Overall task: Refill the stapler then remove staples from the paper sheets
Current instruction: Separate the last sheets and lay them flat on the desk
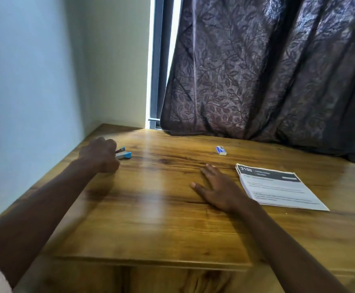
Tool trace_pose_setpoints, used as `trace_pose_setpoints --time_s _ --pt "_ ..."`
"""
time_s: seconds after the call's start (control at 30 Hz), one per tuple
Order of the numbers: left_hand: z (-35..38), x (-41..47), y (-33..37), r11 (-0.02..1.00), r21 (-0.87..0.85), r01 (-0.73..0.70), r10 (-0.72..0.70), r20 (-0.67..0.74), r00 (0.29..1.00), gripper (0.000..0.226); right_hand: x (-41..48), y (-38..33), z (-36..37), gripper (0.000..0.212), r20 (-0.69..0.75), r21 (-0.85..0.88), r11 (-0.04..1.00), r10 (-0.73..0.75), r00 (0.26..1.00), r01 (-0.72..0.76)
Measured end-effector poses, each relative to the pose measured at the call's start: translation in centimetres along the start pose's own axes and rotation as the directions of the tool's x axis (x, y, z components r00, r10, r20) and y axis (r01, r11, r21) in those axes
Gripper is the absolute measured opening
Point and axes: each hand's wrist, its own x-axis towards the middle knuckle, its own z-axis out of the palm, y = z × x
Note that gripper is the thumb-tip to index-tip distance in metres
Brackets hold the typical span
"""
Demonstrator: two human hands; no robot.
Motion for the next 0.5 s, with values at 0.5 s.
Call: trace_pose_setpoints --time_s 0.5 --pt "-0.7 -0.6 12.5 0.717 -0.687 -0.118 -0.05 -0.22 0.974 0.029 -0.6 1.0 0.8 0.087 -0.09 0.018 0.999 0.028 0.996 -0.026"
